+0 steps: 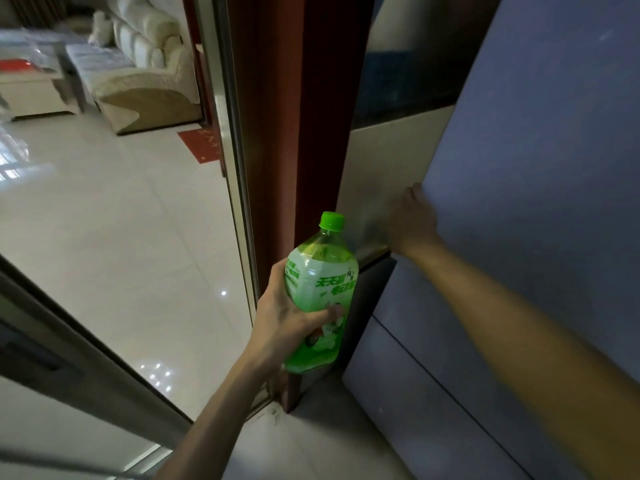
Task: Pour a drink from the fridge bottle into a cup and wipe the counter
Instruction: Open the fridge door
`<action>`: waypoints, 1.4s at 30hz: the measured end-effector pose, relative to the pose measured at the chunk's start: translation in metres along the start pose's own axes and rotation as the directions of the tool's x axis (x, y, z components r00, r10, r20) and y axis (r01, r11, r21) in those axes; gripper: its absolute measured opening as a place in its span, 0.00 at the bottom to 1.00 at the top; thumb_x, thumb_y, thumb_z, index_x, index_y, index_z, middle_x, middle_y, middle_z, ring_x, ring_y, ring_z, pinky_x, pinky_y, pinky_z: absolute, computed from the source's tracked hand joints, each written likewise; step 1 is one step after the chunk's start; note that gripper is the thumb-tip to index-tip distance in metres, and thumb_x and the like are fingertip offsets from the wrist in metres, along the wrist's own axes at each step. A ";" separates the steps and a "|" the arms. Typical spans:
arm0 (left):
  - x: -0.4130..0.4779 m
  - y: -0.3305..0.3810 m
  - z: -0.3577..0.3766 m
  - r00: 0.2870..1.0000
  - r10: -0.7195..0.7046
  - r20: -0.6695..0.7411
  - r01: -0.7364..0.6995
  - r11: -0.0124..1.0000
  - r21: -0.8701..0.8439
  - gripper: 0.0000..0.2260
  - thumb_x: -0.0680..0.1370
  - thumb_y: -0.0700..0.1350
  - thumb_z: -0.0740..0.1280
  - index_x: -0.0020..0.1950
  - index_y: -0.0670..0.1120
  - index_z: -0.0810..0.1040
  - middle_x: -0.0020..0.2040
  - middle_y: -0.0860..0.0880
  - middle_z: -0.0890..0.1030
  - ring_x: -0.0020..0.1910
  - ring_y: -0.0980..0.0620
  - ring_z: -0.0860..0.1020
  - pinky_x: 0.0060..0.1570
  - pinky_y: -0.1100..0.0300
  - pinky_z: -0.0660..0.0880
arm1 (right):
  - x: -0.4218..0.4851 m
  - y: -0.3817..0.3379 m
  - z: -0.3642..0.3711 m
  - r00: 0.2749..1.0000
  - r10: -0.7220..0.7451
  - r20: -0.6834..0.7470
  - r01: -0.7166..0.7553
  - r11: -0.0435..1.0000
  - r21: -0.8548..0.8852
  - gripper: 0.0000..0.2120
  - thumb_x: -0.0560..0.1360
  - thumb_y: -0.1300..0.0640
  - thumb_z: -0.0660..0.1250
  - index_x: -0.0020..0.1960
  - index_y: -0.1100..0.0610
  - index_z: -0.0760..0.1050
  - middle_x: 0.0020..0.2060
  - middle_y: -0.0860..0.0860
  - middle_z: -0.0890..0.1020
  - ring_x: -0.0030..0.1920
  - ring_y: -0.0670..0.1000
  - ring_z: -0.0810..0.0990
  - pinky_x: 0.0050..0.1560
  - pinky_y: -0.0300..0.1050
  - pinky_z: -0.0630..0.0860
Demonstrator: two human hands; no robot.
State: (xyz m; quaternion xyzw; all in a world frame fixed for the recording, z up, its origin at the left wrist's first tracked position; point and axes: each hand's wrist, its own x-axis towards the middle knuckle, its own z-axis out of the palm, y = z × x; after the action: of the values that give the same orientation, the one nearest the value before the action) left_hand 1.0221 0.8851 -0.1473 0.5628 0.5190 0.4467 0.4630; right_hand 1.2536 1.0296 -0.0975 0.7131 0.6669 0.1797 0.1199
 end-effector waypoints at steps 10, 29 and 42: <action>0.003 -0.008 -0.079 0.984 0.093 0.154 -0.098 0.995 0.026 0.37 0.62 0.45 0.82 0.66 0.54 0.68 0.53 0.54 0.82 0.53 0.53 0.83 0.51 0.45 0.82 | -0.190 -0.104 -0.076 0.984 -0.147 0.100 0.157 0.983 -0.100 0.11 0.75 0.54 0.64 0.53 0.57 0.81 0.53 0.59 0.80 0.62 0.62 0.71 0.70 0.61 0.50; -0.036 0.004 -0.066 0.791 0.247 0.560 -0.216 0.969 -0.122 0.42 0.58 0.52 0.82 0.69 0.53 0.69 0.58 0.53 0.82 0.57 0.53 0.82 0.57 0.44 0.79 | -0.339 -0.123 -0.117 0.914 0.374 0.156 -0.401 0.889 0.219 0.21 0.69 0.46 0.54 0.48 0.57 0.80 0.53 0.58 0.81 0.55 0.60 0.79 0.52 0.55 0.77; -0.038 0.010 -0.028 0.716 0.285 0.637 -0.265 0.956 -0.129 0.40 0.60 0.49 0.83 0.68 0.55 0.69 0.57 0.54 0.82 0.56 0.54 0.82 0.56 0.46 0.80 | -0.358 -0.082 -0.101 0.781 0.575 0.244 -0.624 0.719 0.305 0.27 0.78 0.42 0.58 0.73 0.55 0.64 0.73 0.56 0.62 0.74 0.58 0.57 0.70 0.52 0.63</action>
State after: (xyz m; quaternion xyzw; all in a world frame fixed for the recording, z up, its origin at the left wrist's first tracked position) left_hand 0.9937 0.8481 -0.1331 0.7464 0.2306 0.2949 0.5503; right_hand 1.1210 0.6738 -0.0744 0.9101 0.4114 0.0324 -0.0375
